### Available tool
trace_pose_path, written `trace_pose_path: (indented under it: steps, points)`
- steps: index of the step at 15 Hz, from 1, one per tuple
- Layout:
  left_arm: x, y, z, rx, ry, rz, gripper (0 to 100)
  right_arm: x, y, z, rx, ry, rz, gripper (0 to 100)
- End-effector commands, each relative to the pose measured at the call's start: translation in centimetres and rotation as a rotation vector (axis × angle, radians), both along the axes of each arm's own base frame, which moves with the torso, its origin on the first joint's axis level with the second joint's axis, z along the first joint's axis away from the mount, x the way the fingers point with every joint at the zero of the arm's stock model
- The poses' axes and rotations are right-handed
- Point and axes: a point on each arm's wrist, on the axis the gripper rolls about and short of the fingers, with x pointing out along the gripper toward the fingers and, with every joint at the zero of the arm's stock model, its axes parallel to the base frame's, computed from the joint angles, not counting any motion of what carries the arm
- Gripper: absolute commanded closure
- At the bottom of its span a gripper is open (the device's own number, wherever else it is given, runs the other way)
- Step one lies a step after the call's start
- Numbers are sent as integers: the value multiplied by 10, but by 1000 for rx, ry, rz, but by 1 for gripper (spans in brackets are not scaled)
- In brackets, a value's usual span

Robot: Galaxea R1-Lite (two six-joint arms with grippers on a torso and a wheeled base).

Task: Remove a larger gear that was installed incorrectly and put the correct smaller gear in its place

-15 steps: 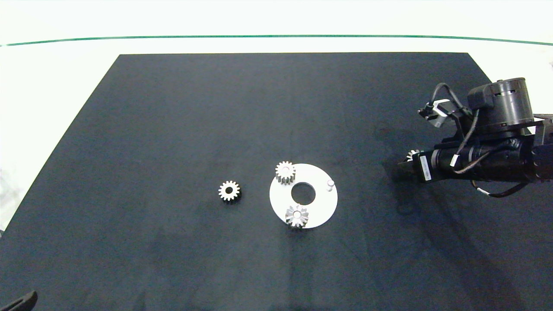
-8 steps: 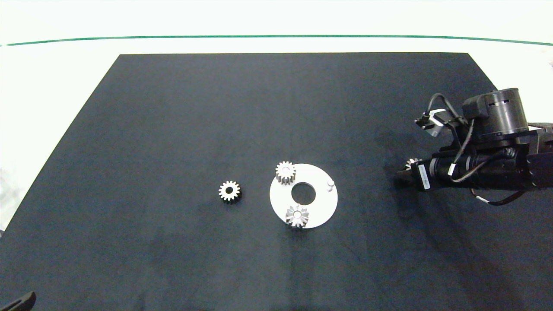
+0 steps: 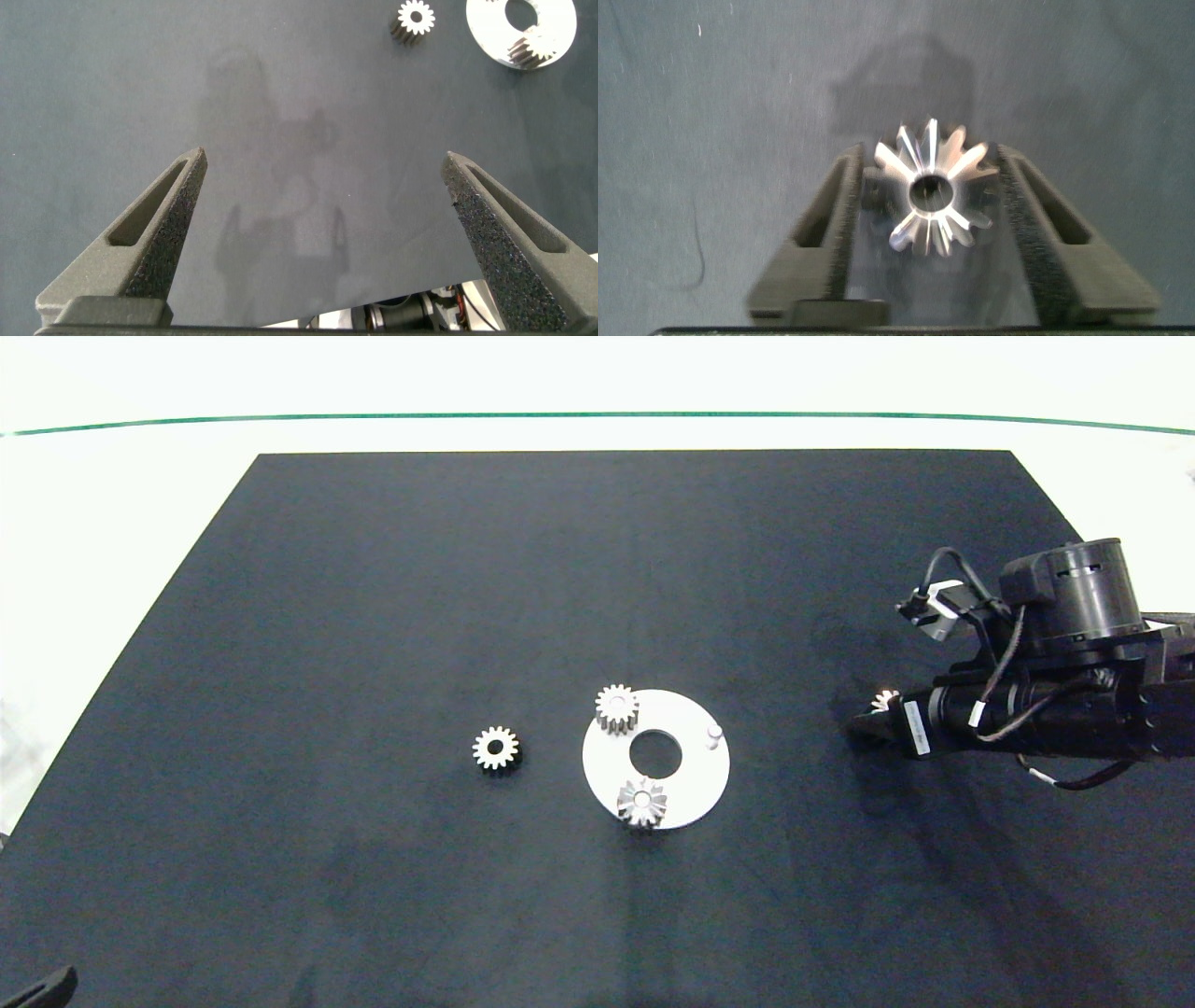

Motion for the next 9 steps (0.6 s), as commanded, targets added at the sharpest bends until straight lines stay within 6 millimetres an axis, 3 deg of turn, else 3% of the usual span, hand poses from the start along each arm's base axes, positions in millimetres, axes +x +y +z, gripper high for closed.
trace_pose_path:
  steps: [1,9]
  points:
    - [1,0,-2,3,11,-1,0,-9,-1,1,-3,-1,3,0]
    - [12,-5,-4,76,52,-116,0,-67,-26,45,41,-150,-12,0]
